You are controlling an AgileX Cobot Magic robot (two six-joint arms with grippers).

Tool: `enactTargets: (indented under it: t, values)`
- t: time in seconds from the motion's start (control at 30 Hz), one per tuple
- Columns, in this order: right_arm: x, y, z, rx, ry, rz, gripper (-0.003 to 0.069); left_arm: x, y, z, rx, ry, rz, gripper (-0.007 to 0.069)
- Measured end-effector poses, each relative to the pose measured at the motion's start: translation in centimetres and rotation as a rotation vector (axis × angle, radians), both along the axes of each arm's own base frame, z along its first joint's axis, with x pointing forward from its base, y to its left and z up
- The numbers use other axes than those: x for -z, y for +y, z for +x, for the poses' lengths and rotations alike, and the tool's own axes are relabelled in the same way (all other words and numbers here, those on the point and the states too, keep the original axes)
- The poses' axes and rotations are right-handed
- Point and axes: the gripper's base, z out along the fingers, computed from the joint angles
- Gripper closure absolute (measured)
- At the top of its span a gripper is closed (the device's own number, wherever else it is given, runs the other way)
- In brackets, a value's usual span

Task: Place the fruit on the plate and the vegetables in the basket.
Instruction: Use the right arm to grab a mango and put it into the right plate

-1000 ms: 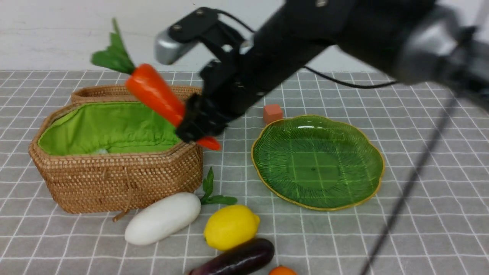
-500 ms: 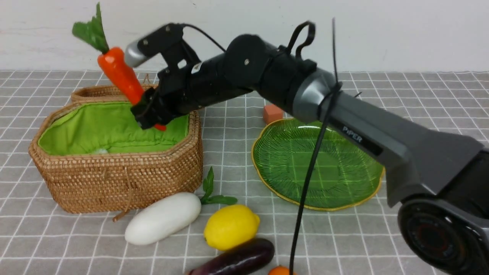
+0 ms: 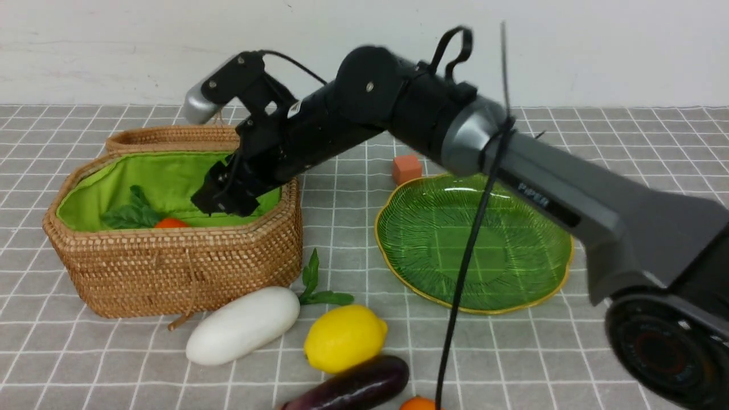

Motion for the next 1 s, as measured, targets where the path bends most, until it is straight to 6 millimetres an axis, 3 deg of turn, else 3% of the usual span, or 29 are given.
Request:
enactTargets:
  t: [0.03,0.1,0.2,0.3,0.37,0.5,0.57,0.73,0.87,1.0]
  values:
    - [-0.1,-0.1,-0.1,0.0,0.007,-0.002,0.0048,0.0,0.0,0.0,0.0,0.0,0.0,0.0386]
    - [-2.8,-1.6,-1.0,0.02,0.018,0.019,0.0048,0.0,0.0,0.0,0.0,0.0,0.0,0.0386]
    - [-5.9,-5.0,-3.6,0.046,0.032,-0.003,0.0051,0.0,0.0,0.0,0.0,0.0,0.0,0.0386]
    - [-6.7,-7.5,-6.4,0.025,0.008,-0.091,0.0059,0.0,0.0,0.0,0.0,0.0,0.0,0.0386]
    - [-5.8,-8.8,-8.6,-0.025,0.012,-0.192,0.0069,0.0,0.0,0.0,0.0,0.0,0.0,0.0386]
    - [-3.5,-9.6,-10.4,-0.06,0.084,-0.316,0.0076,0.0,0.0,0.0,0.0,0.0,0.0,0.0386]
    - [-1.4,-10.3,-11.5,0.004,0.266,-0.417,0.0076,0.0,0.0,0.0,0.0,0.0,0.0,0.0386]
    - [-1.3,-11.9,-12.0,0.221,0.42,-0.501,0.0076,0.0,0.0,0.0,0.0,0.0,0.0,0.0386]
    - [-2.5,-13.2,-13.4,0.392,0.486,-0.4,0.0076,0.0,0.0,0.0,0.0,0.0,0.0,0.0386]
    - [-0.5,-15.1,-15.8,0.524,0.6,-0.368,0.0074,0.0,0.0,0.0,0.0,0.0,0.0,0.0386]
